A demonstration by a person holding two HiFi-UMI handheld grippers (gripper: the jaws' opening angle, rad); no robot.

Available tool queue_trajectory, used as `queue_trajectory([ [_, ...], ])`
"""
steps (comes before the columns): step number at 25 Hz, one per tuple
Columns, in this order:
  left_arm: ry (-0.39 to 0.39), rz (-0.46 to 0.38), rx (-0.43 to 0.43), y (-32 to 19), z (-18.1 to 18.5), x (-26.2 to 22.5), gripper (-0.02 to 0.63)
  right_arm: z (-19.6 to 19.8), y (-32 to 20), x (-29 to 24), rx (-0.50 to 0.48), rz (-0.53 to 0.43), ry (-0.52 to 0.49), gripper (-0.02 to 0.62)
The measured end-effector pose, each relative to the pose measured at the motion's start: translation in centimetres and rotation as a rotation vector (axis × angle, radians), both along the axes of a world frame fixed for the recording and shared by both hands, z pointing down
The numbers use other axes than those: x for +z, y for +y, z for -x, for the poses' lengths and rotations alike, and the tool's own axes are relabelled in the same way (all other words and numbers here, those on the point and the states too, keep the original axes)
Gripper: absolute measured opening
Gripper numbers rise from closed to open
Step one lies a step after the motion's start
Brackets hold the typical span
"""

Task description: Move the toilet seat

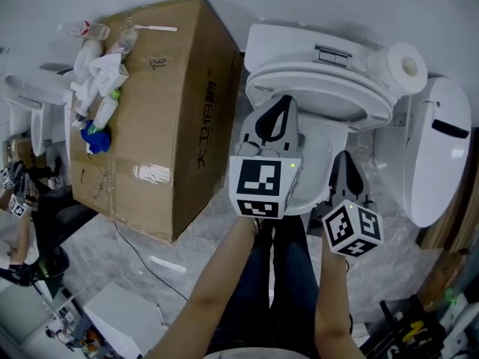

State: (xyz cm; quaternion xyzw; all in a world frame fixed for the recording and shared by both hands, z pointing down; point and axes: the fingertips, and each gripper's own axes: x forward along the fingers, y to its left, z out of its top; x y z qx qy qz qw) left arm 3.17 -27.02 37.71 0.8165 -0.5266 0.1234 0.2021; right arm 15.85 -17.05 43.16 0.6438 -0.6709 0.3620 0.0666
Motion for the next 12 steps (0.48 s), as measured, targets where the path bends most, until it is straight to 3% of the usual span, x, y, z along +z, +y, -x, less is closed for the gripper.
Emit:
queue_trajectory([
  [12, -0.034, 0.049, 0.044, 6.4, 1.3, 1.4, 0.020, 2.0, 3.0, -1.7, -0.010, -0.027, 0.027, 0.015],
])
